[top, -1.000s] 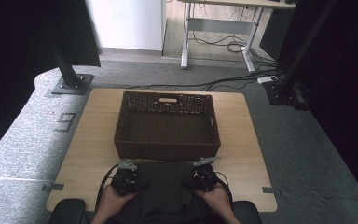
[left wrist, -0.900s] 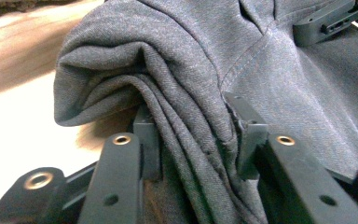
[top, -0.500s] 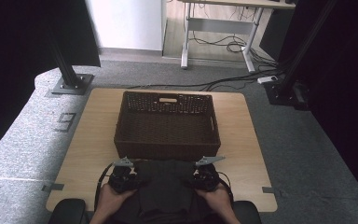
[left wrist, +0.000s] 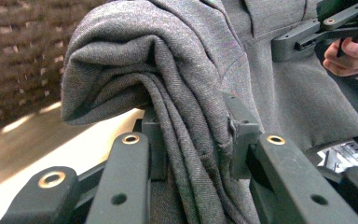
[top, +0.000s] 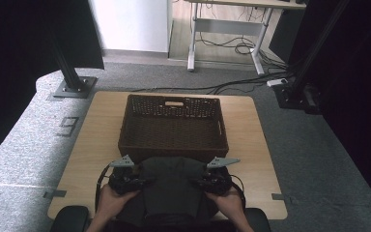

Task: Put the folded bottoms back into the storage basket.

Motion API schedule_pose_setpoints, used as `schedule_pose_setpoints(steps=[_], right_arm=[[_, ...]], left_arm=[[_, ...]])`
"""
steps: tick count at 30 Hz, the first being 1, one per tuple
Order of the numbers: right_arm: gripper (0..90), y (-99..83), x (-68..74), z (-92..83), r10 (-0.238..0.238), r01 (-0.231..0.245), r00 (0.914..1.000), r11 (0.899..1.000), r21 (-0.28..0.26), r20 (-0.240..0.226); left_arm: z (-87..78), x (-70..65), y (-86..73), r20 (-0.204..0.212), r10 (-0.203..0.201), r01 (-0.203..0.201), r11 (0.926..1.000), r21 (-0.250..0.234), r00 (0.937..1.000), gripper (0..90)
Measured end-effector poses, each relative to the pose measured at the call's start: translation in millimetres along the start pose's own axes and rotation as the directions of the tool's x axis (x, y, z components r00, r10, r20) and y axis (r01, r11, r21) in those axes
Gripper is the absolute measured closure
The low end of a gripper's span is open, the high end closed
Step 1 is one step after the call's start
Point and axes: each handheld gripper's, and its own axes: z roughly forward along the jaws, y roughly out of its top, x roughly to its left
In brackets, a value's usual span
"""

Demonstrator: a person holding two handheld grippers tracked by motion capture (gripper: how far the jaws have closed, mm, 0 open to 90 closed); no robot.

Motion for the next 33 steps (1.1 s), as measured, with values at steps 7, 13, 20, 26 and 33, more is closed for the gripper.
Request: schedule_pose_setpoints(steps=[7, 13, 20, 26, 33], right_arm=[[72.5, 11.4, 3.9, -10.9, -0.027, 0.027, 0.9996, 0.999, -0.036, 0.011], [72.6, 23.0, 6.7, -19.4, -0.052, 0.053, 0.9985, 0.997, -0.064, 0.021], [72.6, 39.1, 9.2, -30.1, -0.078, 0.081, 0.9964, 0.992, -0.094, 0.031], [72.6, 52.8, 10.7, -39.6, -0.098, 0.102, 0.9943, 0.987, -0.121, 0.042], [72.6, 68.5, 10.9, -48.8, -0.115, 0.122, 0.9918, 0.982, -0.142, 0.054]], left_arm=[[-9.2, -4.8, 13.1, 0.002, 0.027, -0.027, 0.9992, -0.031, 0.9996, 67.2], [-17.5, -8.5, 25.1, -0.001, 0.049, -0.049, 0.9972, -0.057, 0.9988, 67.4], [-27.3, -13.8, 42.7, -0.008, 0.081, -0.081, 0.9932, -0.083, 0.9967, 67.5], [-35.0, -18.0, 58.8, -0.013, 0.102, -0.103, 0.9897, -0.100, 0.9947, 67.6], [-41.4, -20.5, 75.6, -0.012, 0.119, -0.119, 0.9861, -0.116, 0.9928, 67.5]])
